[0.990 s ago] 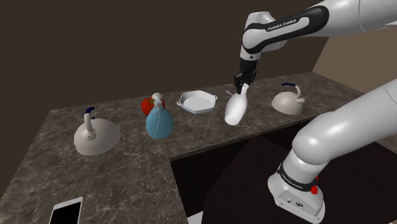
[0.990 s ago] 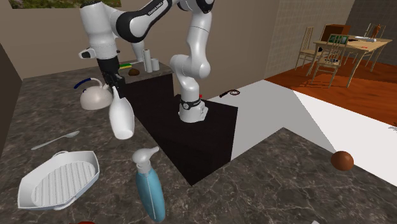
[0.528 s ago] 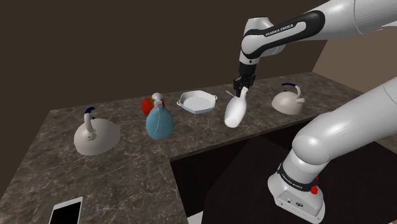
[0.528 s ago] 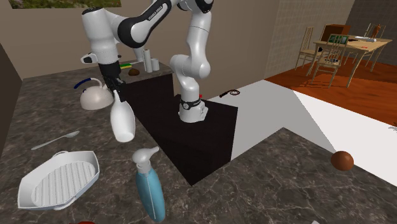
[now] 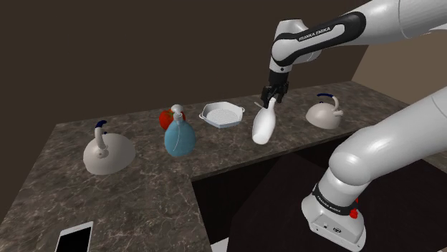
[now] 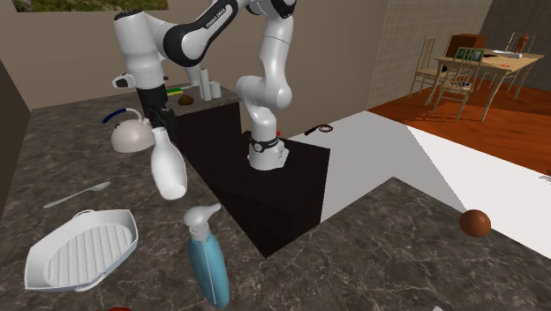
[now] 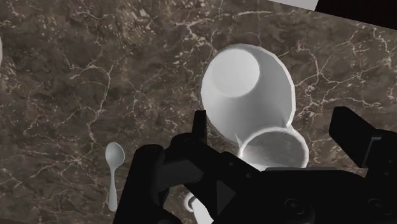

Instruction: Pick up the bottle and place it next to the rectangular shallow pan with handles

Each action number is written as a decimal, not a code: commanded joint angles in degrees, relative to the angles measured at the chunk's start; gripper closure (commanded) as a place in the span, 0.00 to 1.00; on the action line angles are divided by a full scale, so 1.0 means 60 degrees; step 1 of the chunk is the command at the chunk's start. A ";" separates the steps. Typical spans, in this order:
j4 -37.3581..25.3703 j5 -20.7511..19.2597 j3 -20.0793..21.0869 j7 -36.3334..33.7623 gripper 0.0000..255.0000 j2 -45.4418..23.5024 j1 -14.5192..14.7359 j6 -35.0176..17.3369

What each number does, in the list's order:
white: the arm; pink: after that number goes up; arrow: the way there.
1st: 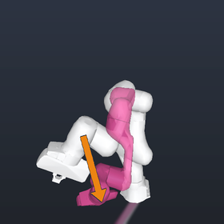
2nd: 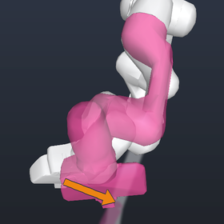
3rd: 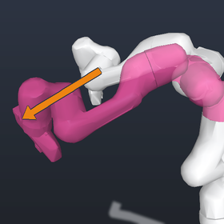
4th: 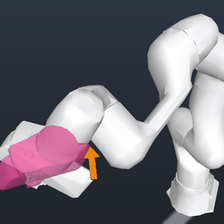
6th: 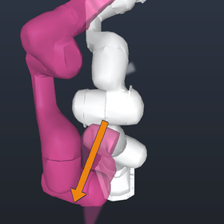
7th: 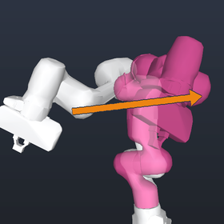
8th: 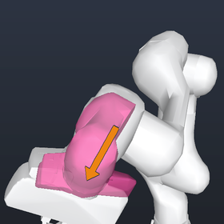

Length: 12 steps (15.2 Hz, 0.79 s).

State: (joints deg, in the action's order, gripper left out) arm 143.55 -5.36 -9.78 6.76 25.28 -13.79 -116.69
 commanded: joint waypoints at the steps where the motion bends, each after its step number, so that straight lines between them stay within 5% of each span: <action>1: 0.0000 0.0000 0.0000 0.0000 0.00 0.0000 0.0000 0.0000; 5: -0.0995 0.0049 0.0092 -0.0001 0.00 0.0301 0.0024 0.1296; 12: -0.0995 0.0049 0.0092 -0.0001 0.00 0.0301 0.0024 0.1296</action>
State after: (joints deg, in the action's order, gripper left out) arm 137.60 -5.06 -9.23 6.76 27.09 -13.65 -108.94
